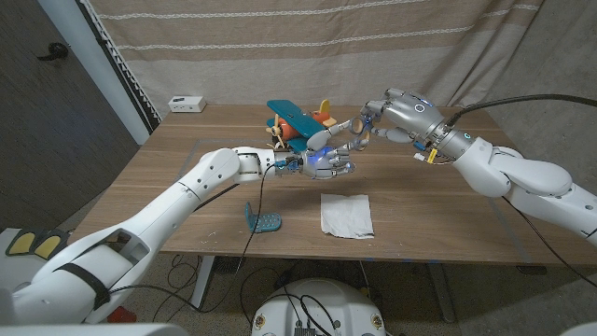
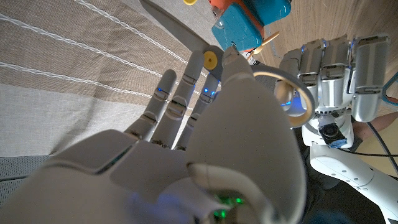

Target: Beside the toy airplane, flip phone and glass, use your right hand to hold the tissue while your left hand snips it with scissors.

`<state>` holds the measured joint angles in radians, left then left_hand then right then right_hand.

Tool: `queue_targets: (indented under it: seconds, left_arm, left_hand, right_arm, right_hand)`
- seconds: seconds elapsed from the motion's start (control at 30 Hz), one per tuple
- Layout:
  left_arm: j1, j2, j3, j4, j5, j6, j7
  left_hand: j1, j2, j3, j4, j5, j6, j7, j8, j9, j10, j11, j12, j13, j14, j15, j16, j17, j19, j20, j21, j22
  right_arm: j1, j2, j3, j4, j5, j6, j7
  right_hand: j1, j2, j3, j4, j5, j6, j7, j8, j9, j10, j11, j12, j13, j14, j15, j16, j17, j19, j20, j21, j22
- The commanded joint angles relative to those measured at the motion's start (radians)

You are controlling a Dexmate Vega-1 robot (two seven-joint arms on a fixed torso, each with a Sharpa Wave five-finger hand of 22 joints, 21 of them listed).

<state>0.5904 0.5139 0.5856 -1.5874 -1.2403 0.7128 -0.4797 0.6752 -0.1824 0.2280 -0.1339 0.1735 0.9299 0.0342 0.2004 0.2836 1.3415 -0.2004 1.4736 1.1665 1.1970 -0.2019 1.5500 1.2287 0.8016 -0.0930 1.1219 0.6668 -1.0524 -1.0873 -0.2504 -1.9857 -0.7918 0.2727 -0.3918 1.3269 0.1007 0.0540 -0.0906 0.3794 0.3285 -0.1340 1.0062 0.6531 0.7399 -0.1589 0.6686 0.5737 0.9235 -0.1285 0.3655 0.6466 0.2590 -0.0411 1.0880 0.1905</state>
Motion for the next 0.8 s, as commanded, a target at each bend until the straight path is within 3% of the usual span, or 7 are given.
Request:
queue_targets:
  seconds: [0.03,0.43,0.8]
  left_arm:
    - [-0.019,-0.019,0.01,0.023,0.004,0.019,-0.005]
    - [-0.023,-0.032,0.008,0.036,0.004,0.026,0.0]
    - [-0.021,-0.036,0.007,0.043,0.009,0.021,-0.005]
  left_hand:
    - [0.003,0.013,-0.003,-0.007,0.004,0.016,0.001,0.013,0.005,0.011,-0.007,0.003,-0.002,0.012,0.0,0.005,0.005,-0.004,-0.111,0.006,0.002]
    - [0.106,0.071,0.054,-0.029,0.007,0.042,-0.013,0.019,0.012,0.029,-0.008,0.015,0.003,0.024,0.0,0.001,0.003,-0.007,-0.115,0.017,-0.008]
    - [0.12,0.067,0.072,-0.019,0.003,0.054,-0.013,0.016,0.018,0.024,-0.008,0.024,0.011,0.025,0.0,-0.003,0.003,-0.013,-0.115,0.032,-0.011]
  right_arm:
    - [0.009,0.007,-0.01,0.005,0.001,0.006,-0.001]
    - [0.019,0.009,-0.014,0.008,-0.003,0.003,0.0]
    - [0.03,0.008,-0.021,0.009,-0.001,0.007,0.011]
  right_hand:
    - [0.059,0.068,0.004,-0.001,0.009,0.002,-0.004,0.003,-0.001,0.068,-0.053,0.003,0.156,0.007,-0.114,-0.002,0.002,-0.006,-0.121,0.008,0.002]
    - [0.06,0.068,0.005,-0.002,0.01,0.001,-0.004,0.007,0.001,0.068,-0.053,0.002,0.159,0.008,-0.114,-0.004,0.003,-0.007,-0.123,0.012,0.002]
    - [0.06,0.067,0.005,-0.003,0.01,0.001,-0.003,0.008,0.0,0.068,-0.054,0.0,0.158,0.009,-0.114,-0.006,0.003,-0.008,-0.122,0.014,0.001]
